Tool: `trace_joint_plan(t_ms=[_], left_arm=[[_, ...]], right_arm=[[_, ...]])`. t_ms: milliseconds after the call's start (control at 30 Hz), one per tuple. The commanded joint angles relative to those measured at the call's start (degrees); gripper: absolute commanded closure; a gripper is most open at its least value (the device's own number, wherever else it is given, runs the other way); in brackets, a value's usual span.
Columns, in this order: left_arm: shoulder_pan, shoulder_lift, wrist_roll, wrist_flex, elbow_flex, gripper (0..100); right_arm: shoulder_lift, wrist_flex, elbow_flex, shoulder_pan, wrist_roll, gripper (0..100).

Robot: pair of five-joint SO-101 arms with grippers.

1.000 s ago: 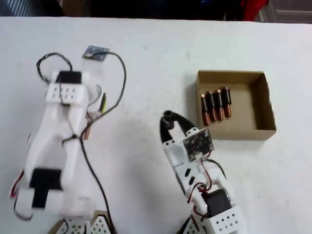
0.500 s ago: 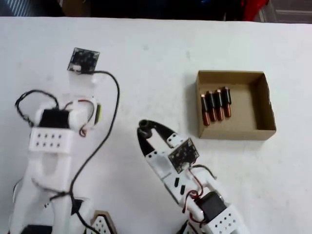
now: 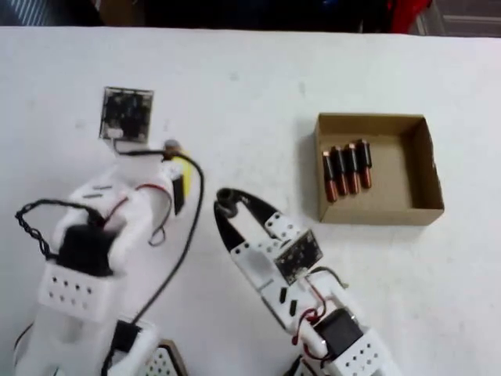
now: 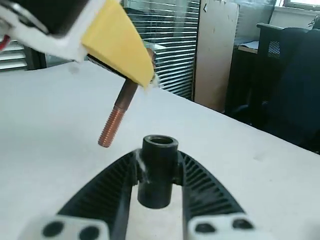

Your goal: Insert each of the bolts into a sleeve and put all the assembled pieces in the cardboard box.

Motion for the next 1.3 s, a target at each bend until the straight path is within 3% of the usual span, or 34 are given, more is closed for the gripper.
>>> trace_joint_plan(t_ms=[0, 267, 500, 800, 1267], left_arm=[[1.27, -4.70, 0.88, -5.89, -0.53, 98], [1.80, -11.38, 0.97, -11.78, -0.44, 98], [10.77, -13.41, 0.97, -13.54, -0.18, 98], [13.49, -20.35, 0.97, -25.14, 13.45, 98], [16.40, -24.92, 1.14, -23.74, 17.41, 98]], right_arm=[[-0.48, -2.51, 0.53, -0.48, -5.89, 98.1], [-0.40, -1.98, 0.53, -0.40, -7.21, 98.1], [-0.40, -1.98, 0.53, -0.22, -7.12, 98.1], [-0.40, -1.98, 0.53, -0.13, -7.12, 98.1], [-0.40, -1.98, 0.53, -0.13, -5.10, 98.1]])
